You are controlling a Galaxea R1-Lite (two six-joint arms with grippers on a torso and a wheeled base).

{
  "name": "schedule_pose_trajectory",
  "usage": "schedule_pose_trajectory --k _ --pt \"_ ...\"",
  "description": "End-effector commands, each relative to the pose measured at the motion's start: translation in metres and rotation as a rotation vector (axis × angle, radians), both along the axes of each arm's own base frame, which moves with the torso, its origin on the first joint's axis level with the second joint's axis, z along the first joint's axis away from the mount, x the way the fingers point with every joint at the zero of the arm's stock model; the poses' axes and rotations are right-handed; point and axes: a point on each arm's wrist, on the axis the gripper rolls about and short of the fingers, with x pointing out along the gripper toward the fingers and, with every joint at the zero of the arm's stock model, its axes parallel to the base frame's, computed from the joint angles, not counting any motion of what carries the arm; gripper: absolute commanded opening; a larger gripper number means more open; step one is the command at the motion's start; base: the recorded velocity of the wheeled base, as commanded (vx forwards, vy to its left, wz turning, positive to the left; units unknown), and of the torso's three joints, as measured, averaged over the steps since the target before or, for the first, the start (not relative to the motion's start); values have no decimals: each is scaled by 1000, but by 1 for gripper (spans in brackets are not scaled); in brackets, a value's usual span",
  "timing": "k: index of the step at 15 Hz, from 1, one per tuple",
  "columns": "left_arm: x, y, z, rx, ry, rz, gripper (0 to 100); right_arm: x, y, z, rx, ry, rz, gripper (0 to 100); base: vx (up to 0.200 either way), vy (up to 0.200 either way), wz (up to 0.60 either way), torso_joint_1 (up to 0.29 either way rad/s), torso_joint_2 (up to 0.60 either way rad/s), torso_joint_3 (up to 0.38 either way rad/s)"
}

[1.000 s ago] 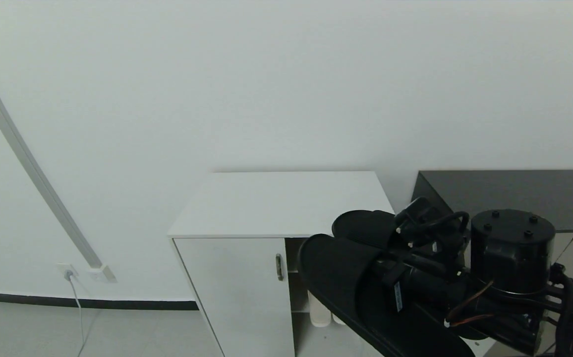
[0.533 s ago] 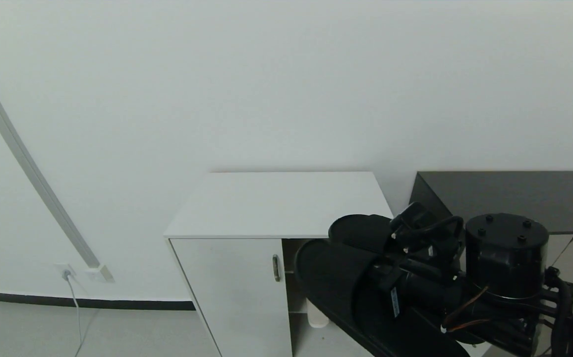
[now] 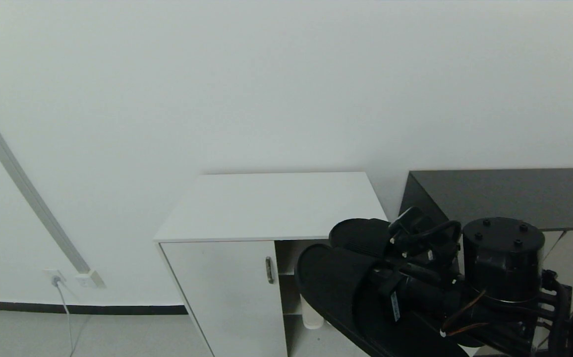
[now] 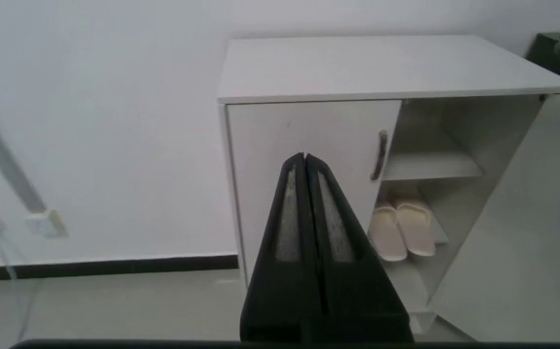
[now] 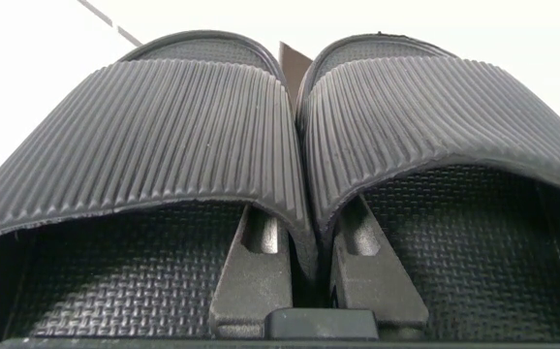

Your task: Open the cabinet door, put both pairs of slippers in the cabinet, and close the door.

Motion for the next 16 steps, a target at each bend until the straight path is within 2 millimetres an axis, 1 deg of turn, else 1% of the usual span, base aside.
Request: schedule_pose_trajectory --k 1,9,16 --pt "0 0 0 0 -1 2 0 1 1 -2 -4 3 0 0 0 0 0 0 0 0" --pt "0 0 0 0 0 2 0 -2 2 -3 -18 1 13 0 0 0 0 0 0 0" --pt "0 0 0 0 -1 2 0 -3 1 -5 -23 5 16 0 0 0 0 -146 337 186"
